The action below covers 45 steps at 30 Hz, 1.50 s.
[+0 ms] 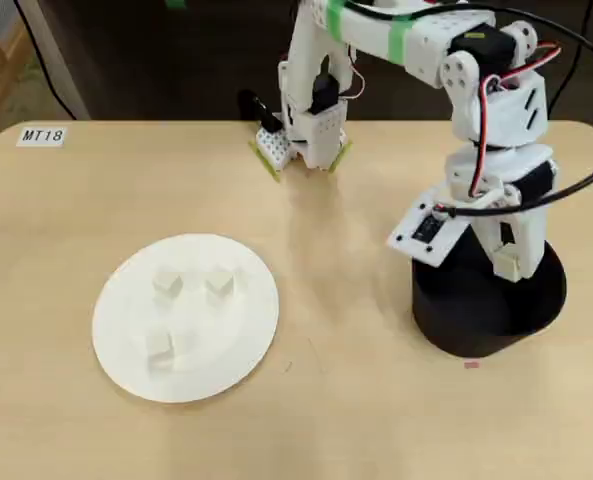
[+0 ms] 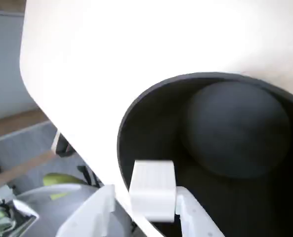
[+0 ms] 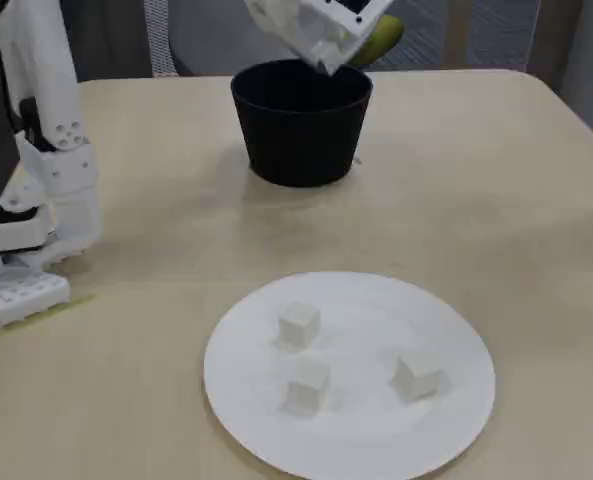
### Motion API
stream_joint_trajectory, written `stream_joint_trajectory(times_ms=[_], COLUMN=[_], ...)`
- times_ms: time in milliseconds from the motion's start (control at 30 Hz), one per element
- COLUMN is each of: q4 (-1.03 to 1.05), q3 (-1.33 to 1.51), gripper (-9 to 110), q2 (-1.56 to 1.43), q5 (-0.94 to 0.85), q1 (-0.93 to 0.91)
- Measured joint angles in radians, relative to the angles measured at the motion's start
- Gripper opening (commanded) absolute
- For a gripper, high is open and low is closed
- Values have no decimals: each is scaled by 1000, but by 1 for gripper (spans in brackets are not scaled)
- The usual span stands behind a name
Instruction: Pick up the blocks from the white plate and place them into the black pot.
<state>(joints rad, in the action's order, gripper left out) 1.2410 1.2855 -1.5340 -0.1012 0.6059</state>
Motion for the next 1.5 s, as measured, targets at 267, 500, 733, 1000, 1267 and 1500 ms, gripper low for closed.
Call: stream_joint_trajectory(times_ms=[267,500,733,1000,1267,1500], q4=[44,158,357,48,-8,14], q3=[0,0,5,546,635,538], gripper=[-2,-2,-2,-2,-2,-2], q2=[-26,-97,-164,-646,-505,-278], q5=[26,54,31,2,-5,-23], q1=[-48,-218,-624,-988,-1042,-1198])
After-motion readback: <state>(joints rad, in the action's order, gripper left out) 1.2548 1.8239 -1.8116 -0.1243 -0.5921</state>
